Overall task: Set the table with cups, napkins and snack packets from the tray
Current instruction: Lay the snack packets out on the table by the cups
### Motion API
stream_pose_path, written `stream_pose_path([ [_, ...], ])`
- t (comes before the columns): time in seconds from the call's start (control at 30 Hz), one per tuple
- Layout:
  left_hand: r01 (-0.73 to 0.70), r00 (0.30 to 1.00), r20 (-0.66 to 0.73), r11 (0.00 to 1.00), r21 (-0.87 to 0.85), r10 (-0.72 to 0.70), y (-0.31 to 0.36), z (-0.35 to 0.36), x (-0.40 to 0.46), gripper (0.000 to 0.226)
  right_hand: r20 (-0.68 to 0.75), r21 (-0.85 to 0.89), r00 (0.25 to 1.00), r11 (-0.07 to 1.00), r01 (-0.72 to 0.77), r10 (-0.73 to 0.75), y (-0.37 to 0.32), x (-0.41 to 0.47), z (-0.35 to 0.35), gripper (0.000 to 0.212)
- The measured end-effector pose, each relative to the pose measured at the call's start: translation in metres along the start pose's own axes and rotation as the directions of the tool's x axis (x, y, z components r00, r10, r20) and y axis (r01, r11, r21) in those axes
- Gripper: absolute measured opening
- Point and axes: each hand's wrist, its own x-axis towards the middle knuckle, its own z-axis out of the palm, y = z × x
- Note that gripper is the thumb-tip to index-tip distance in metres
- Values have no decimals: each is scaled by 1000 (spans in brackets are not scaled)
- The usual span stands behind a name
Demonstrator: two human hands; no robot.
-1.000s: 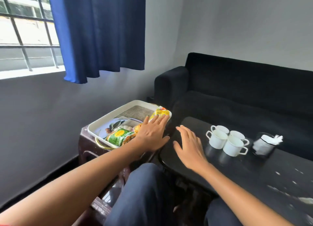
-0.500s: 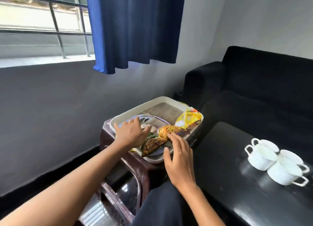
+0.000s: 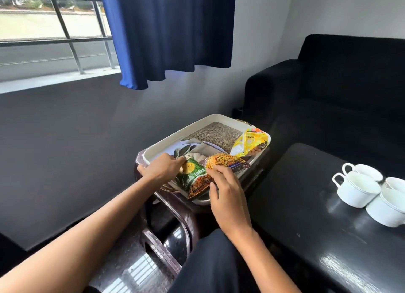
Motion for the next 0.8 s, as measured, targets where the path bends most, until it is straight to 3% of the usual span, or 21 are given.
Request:
stream_pose_path([
  [0.23, -25, 989, -149, 970, -244, -12, 17, -15, -10, 29, -134, 177, 990, 984, -30, 55, -7, -6, -12, 34],
  [0.37, -221, 972, -192, 805, -551, 135, 33, -24, -23, 21, -207, 337, 965, 938, -82, 159, -6, -9, -22, 34],
  [0.43, -310, 949, -234, 744, -591, 210, 42, -28, -32, 17, -211, 425, 953, 898, -111, 218, -5, -10, -29, 32],
  [0.53, -415, 909, -295, 699, -582, 294, 53, -30, -42, 15, -134, 573, 944, 800, -175, 302, -2, -13, -42, 32],
  [0.67, -524, 844, -270, 609, -595, 463, 67, -27, -59, 16, 47, 705, 948, 662, -255, 315, 4, -18, -59, 29],
  [0.8, -583, 756, -193, 509, -633, 626, 84, -17, -79, 12, 90, 733, 953, 629, -259, 288, 10, -23, -76, 38],
])
